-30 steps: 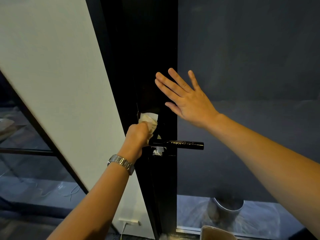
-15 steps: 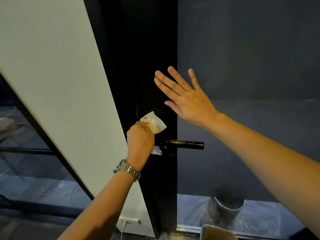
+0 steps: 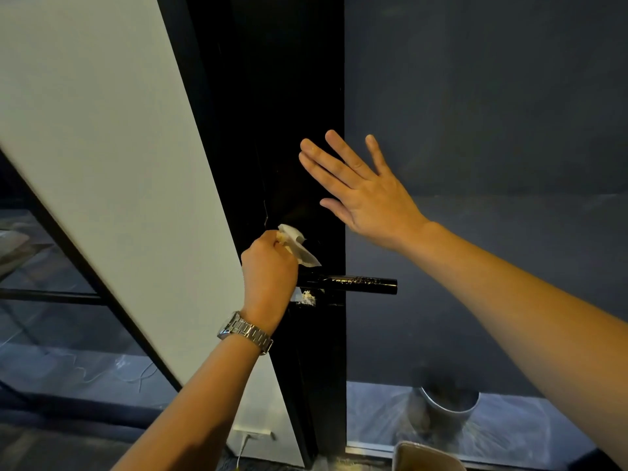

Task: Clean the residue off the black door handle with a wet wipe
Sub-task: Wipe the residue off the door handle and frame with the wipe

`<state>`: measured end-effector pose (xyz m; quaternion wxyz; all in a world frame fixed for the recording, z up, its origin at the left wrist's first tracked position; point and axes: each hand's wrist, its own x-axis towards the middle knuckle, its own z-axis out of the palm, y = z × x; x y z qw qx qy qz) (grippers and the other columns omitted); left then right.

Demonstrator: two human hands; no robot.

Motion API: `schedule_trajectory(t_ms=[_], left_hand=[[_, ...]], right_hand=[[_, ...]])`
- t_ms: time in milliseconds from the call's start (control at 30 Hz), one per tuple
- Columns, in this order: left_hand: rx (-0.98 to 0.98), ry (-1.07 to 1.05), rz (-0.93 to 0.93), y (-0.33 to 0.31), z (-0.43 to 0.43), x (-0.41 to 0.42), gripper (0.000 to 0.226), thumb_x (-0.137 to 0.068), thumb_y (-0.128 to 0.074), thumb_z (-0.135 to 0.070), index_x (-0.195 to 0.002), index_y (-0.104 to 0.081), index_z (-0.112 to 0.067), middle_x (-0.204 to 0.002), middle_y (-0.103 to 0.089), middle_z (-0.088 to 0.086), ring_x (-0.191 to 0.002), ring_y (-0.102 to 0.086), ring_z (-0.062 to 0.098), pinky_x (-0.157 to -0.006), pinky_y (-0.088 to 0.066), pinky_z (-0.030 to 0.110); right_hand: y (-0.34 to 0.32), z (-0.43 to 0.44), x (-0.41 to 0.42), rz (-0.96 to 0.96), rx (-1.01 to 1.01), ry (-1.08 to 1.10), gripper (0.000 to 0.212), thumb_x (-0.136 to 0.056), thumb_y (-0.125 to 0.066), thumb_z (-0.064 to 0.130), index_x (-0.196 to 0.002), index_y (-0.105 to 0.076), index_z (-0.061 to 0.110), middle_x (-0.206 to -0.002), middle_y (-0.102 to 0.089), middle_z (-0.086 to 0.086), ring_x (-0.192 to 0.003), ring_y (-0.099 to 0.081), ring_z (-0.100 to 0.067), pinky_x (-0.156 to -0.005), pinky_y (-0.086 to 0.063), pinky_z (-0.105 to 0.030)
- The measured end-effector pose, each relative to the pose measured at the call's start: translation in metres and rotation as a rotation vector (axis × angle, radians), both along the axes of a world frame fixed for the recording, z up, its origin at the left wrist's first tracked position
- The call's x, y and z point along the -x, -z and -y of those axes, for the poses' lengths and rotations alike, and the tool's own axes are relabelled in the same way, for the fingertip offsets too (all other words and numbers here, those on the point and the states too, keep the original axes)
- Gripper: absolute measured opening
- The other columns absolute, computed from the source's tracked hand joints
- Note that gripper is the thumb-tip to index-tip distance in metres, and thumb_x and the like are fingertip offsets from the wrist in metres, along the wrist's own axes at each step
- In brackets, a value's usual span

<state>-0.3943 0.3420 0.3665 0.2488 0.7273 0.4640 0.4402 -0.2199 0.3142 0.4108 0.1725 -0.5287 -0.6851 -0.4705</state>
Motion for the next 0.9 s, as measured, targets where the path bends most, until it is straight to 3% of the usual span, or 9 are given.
schedule_trajectory(t_ms=[133,267,333,467,567,667,800,900], left_hand=[[0.064,-0.001,0.001,-0.002,0.0,0.003,0.024,-0.092,-0.038,-0.002,-0.094,-0.06,0.009,-0.059,-0.044,0.001,-0.046,-0.035,0.009,-0.037,-0.033,0.007],[0.073,0.018,-0.054,-0.005,-0.001,0.005,0.02,-0.09,-0.041,0.001,-0.092,-0.06,0.006,-0.07,-0.049,0.009,-0.049,-0.038,0.009,-0.041,-0.036,0.004],[0.124,0.03,-0.099,-0.002,-0.004,0.007,0.018,-0.089,-0.043,0.0,-0.081,-0.059,0.001,-0.064,-0.047,0.005,-0.05,-0.038,0.009,-0.041,-0.036,0.004],[0.255,0.069,-0.192,0.004,-0.009,0.01,0.035,-0.091,-0.043,-0.007,-0.056,-0.048,-0.009,-0.054,-0.044,0.002,-0.049,-0.04,0.011,-0.036,-0.034,0.008],[0.105,0.031,-0.187,-0.002,-0.001,0.006,0.026,-0.092,-0.039,-0.005,-0.07,-0.053,-0.005,-0.06,-0.046,0.004,-0.051,-0.04,0.014,-0.038,-0.035,0.009],[-0.075,0.017,-0.145,-0.01,0.005,-0.002,0.026,-0.095,-0.038,-0.013,-0.09,-0.058,0.002,-0.081,-0.054,0.014,-0.058,-0.045,0.018,-0.046,-0.03,0.017],[-0.014,0.0,-0.237,-0.01,0.0,0.0,0.028,-0.095,-0.04,-0.011,-0.093,-0.059,0.009,-0.091,-0.061,0.029,-0.083,-0.06,0.041,-0.063,-0.043,0.034],[0.056,0.038,-0.268,-0.009,0.001,0.006,0.028,-0.094,-0.04,-0.008,-0.088,-0.059,0.012,-0.091,-0.061,0.033,-0.087,-0.059,0.045,-0.054,-0.038,0.028]], right_hand=[[0.001,0.0,0.001,0.009,0.004,0.003,0.057,-0.096,-0.043,0.032,-0.148,-0.026,0.017,-0.154,-0.03,0.0,-0.143,-0.023,-0.022,-0.113,-0.012,-0.051],[0.001,0.0,0.001,0.006,0.008,0.007,0.057,-0.096,-0.042,0.033,-0.148,-0.025,0.017,-0.155,-0.029,0.0,-0.143,-0.022,-0.022,-0.113,-0.012,-0.051],[0.001,0.001,0.001,0.006,0.009,0.009,0.057,-0.096,-0.041,0.033,-0.148,-0.024,0.017,-0.155,-0.029,0.0,-0.143,-0.022,-0.022,-0.113,-0.012,-0.051],[0.0,0.002,0.001,-0.006,0.024,0.006,0.057,-0.096,-0.04,0.033,-0.148,-0.023,0.017,-0.155,-0.027,0.0,-0.143,-0.017,-0.021,-0.113,-0.01,-0.051],[0.001,0.001,0.001,-0.003,0.016,0.007,0.057,-0.096,-0.041,0.033,-0.148,-0.025,0.017,-0.155,-0.029,0.0,-0.143,-0.02,-0.021,-0.113,-0.011,-0.052],[0.002,-0.001,0.001,0.001,0.011,0.008,0.056,-0.096,-0.041,0.033,-0.147,-0.026,0.017,-0.154,-0.03,0.0,-0.142,-0.021,-0.022,-0.113,-0.012,-0.052],[0.002,-0.001,0.0,0.004,0.007,0.016,0.056,-0.097,-0.041,0.034,-0.148,-0.025,0.018,-0.155,-0.029,0.0,-0.143,-0.021,-0.022,-0.114,-0.012,-0.051],[0.002,-0.001,-0.001,0.013,-0.008,0.022,0.056,-0.097,-0.04,0.034,-0.148,-0.024,0.018,-0.155,-0.029,0.0,-0.143,-0.022,-0.022,-0.113,-0.012,-0.051]])
